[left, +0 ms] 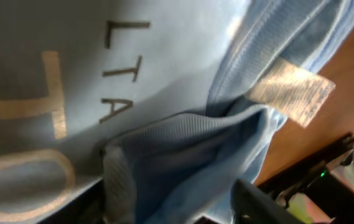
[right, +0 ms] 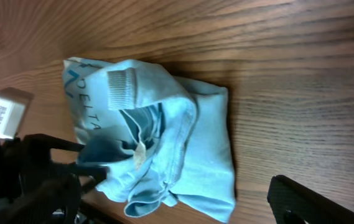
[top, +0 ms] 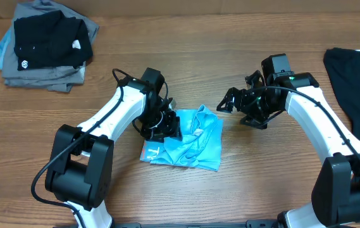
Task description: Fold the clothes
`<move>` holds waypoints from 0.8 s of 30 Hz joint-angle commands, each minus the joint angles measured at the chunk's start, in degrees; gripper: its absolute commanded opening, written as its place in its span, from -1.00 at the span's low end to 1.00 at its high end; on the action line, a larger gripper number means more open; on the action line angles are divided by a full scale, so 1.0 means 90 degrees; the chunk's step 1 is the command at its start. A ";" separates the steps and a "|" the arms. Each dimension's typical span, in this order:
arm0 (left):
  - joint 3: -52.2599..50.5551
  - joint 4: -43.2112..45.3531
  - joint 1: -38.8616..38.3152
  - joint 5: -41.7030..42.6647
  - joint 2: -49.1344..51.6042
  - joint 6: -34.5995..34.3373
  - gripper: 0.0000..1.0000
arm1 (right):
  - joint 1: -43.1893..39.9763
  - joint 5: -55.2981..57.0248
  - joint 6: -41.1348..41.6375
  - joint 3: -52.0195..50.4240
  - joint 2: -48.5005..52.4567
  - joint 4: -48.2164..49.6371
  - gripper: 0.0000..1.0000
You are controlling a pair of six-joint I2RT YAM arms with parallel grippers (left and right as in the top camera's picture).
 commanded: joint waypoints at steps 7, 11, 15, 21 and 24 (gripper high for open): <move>0.0063 0.0121 -0.0352 0.0294 -0.0335 0.0194 -0.69 | -0.0017 0.0447 0.0007 0.0168 -0.0007 0.0029 1.00; 0.0066 0.0187 -0.0821 0.0318 -0.0430 0.0104 -0.70 | -0.0017 0.0447 0.0019 0.0168 -0.0007 0.0151 1.00; 0.0063 0.0265 -0.1319 0.0367 -0.0430 -0.0083 -0.79 | -0.0129 0.0500 0.0202 0.0168 -0.0007 0.0245 1.00; 0.0063 0.0794 -0.2057 0.0389 -0.0430 -0.0180 -0.62 | -0.0627 0.0510 0.0172 0.0168 -0.0007 0.0328 1.00; 0.0063 0.1069 -0.2346 0.0435 -0.0430 -0.0243 -0.53 | -0.0894 0.0491 0.0124 0.0168 -0.0007 0.0304 1.00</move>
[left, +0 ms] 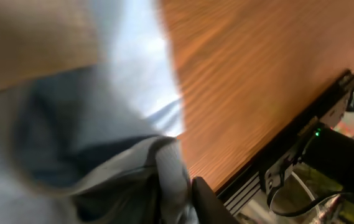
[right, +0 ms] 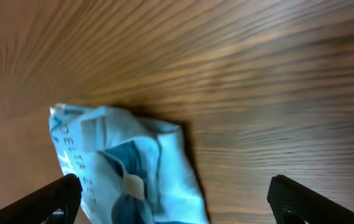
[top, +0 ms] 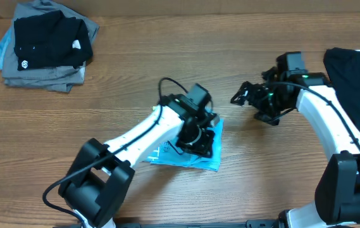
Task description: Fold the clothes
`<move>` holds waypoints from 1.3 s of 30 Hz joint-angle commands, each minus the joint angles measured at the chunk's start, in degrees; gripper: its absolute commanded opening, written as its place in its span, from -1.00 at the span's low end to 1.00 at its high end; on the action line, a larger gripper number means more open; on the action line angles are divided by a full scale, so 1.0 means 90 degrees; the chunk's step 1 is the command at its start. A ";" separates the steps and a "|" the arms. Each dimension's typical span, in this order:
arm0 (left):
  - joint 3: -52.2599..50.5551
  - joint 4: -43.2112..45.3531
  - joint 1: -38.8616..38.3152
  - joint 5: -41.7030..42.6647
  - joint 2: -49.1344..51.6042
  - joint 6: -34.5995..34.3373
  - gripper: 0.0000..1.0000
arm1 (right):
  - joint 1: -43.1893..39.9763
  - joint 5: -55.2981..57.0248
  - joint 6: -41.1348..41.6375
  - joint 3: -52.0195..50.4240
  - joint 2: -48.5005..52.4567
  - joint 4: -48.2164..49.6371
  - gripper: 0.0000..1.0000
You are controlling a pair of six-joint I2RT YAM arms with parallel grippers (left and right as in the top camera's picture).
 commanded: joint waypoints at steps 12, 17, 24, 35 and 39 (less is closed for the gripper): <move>0.0692 0.0080 -0.0512 0.0335 -0.0253 0.0153 0.84 | -0.0573 -0.0248 -0.0214 0.0228 -0.0005 -0.0056 1.00; 0.1955 -0.1409 0.0194 -0.0986 -0.0668 0.0345 0.88 | -0.0573 -0.0223 -0.0384 0.0634 -0.0005 -0.0282 1.00; 0.2829 -0.2764 0.1821 -0.2684 -0.1348 -0.0678 1.00 | -0.0270 -0.0245 -0.0359 0.0945 -0.0005 -0.0333 1.00; 0.2045 -0.3106 0.3606 -0.2820 -0.1161 -0.0644 1.00 | 0.2140 0.1200 0.0738 0.0945 0.0092 0.0238 1.00; 0.1367 -0.2756 0.3657 -0.2817 -0.1154 -0.0576 1.00 | 0.2650 0.1620 0.1467 0.0945 0.0352 0.0308 1.00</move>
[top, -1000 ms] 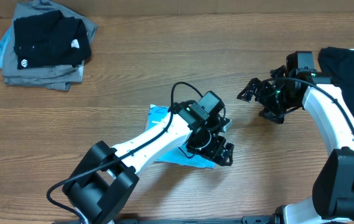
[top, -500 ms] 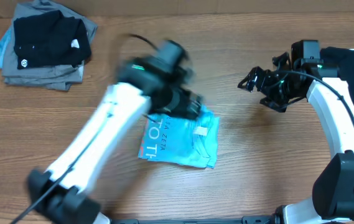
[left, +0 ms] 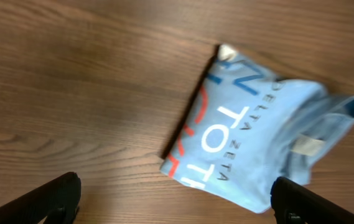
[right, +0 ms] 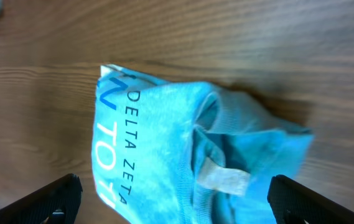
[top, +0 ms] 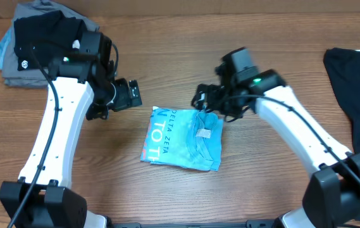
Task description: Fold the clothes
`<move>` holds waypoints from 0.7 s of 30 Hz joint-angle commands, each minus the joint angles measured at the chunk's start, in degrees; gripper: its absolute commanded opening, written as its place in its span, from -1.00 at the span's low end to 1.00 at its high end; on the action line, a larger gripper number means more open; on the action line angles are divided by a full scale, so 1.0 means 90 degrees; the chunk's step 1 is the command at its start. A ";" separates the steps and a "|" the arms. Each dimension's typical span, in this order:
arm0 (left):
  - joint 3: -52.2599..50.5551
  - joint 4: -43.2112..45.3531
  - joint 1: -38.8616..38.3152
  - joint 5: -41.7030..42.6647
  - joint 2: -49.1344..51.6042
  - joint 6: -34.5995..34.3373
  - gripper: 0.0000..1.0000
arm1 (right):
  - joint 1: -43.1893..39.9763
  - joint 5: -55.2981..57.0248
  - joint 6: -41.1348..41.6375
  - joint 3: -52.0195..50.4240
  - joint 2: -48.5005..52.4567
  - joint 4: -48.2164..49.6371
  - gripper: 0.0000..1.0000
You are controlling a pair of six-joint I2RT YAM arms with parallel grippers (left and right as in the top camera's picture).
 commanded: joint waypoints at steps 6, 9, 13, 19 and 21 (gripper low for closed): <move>-0.1137 0.0532 0.0017 -0.0078 0.0078 -0.0015 1.00 | 0.0221 0.0391 0.1316 0.0146 0.0814 0.0056 1.00; -0.1316 0.0629 0.0017 -0.0078 0.0078 -0.0015 1.00 | 0.0221 0.0243 0.1384 0.0146 0.0952 0.0155 0.98; -0.1355 0.0682 0.0017 -0.0078 0.0078 -0.0015 1.00 | 0.0221 0.0165 0.1583 0.0146 0.1010 0.0420 0.94; -0.1355 0.0697 0.0017 -0.0078 0.0078 -0.0012 0.99 | 0.0221 0.0214 0.1639 0.0143 0.1103 0.0610 0.77; -0.1355 0.0707 0.0017 -0.0078 0.0078 -0.0012 1.00 | 0.0219 0.0214 0.1770 0.0143 0.1224 0.0629 0.77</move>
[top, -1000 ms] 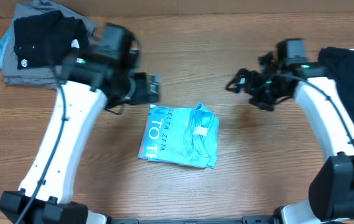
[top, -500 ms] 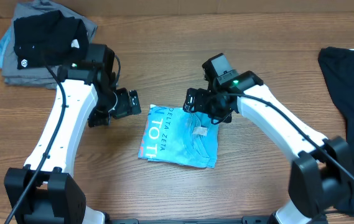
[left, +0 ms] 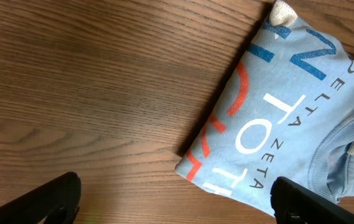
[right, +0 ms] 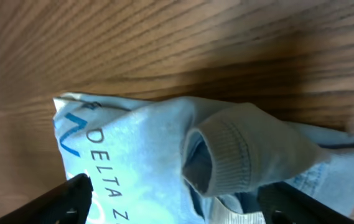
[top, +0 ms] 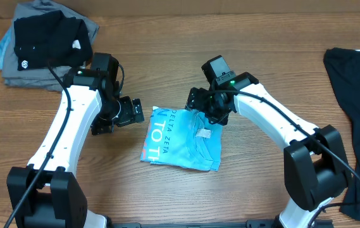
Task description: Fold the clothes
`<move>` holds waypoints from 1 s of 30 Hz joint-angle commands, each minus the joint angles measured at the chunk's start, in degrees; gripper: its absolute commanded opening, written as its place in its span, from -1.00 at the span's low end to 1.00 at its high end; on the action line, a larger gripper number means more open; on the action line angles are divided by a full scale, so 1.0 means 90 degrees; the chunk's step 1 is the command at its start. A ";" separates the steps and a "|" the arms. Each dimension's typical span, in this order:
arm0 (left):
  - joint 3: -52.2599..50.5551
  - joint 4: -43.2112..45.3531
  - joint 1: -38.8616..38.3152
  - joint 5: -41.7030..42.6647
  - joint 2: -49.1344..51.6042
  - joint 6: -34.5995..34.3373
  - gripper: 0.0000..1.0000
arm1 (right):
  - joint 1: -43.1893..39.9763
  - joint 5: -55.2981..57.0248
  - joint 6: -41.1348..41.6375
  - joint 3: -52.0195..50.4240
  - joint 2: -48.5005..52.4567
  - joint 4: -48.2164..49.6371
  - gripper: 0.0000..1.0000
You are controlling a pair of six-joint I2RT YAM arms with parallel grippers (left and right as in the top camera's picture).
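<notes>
A light blue shirt (top: 181,140) with "DELTA ZETA" print lies folded in the middle of the table, its collar and label facing up on the right half. My left gripper (top: 119,118) stands open just left of the shirt's left edge (left: 226,118), holding nothing. My right gripper (top: 206,107) is open over the shirt's far right corner, where a ribbed sleeve cuff (right: 226,155) sticks up between the spread fingers (right: 65,198).
A stack of folded clothes (top: 43,44), black on top, sits at the far left corner. An unfolded black garment (top: 357,95) lies at the right edge. Bare wooden tabletop (top: 180,38) surrounds the shirt.
My left gripper has come down and right, closer to the shirt's left edge. My right gripper has shifted left and lower onto the shirt's far corner, over the cuff. The shirt itself lies unchanged.
At first my left gripper was down on the crumpled shirt's left side while the right hung open to its right. Then the left was over the shirt's right side with cloth in it. Later the shirt lay folded, print up, with both grippers open beside it, as now.
</notes>
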 commanded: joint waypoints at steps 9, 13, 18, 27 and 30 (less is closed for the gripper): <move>-0.0032 0.0097 0.0022 -0.0063 0.0019 -0.0012 1.00 | -0.0219 0.0134 0.0194 0.0143 0.0459 0.0226 0.10; -0.0034 0.0104 0.0022 -0.0066 0.0019 -0.0012 1.00 | -0.0542 0.0267 0.0187 0.0143 0.0471 0.0092 -0.59; -0.0034 0.0121 0.0022 -0.0066 0.0019 0.0010 1.00 | -0.0930 0.0457 0.0141 0.0143 0.0471 -0.0153 -0.92; -0.0034 0.0202 0.0022 -0.0063 0.0019 0.0010 1.00 | -0.1387 0.1049 -0.0316 0.0143 0.0471 -0.0843 0.17; -0.0034 0.0197 0.0022 -0.0066 0.0019 0.0010 1.00 | -0.1515 0.1566 -0.0410 0.0146 0.0471 -0.1494 0.23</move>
